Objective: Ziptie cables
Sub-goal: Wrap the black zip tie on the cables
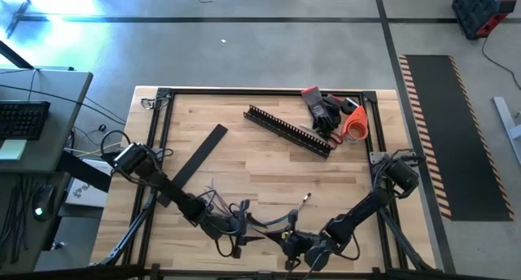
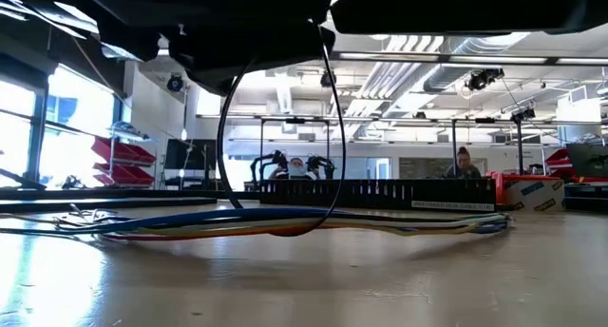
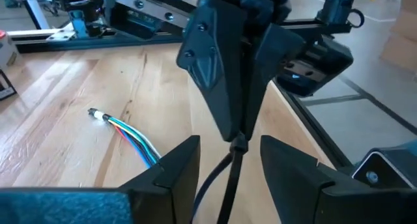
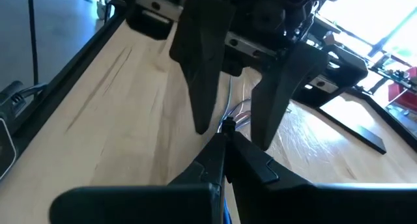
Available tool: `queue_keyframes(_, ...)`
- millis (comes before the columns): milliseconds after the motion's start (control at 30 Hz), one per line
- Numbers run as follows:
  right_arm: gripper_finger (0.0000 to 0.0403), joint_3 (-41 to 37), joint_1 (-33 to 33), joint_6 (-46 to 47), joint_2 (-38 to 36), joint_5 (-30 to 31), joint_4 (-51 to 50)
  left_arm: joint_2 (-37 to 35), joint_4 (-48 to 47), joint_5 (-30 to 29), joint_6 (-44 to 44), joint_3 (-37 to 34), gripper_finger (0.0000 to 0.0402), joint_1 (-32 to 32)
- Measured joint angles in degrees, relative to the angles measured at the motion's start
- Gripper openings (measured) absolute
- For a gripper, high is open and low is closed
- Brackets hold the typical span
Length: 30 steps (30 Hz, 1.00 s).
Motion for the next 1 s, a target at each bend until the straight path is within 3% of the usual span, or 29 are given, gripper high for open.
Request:
queue_keyframes(233,0.0,0.0,-0.1,1.8,0.0,0.0,-0.3,1.7,-1.4,-1.4,2.0,2.3,0.0116,-0.1)
queue_keyframes(733,0.0,0.0,-0.1,8.5,0.0,-0.2,-3.4,1.8,-1.8,-3.8,3.9,2.4,0.001,-2.1)
queue_keyframes(1000,0.0001,0.0,2.1,19.0,0.0,0.3,-6.8,1.8,-3.4,-3.5,3.9,2.4,0.0006,-2.4)
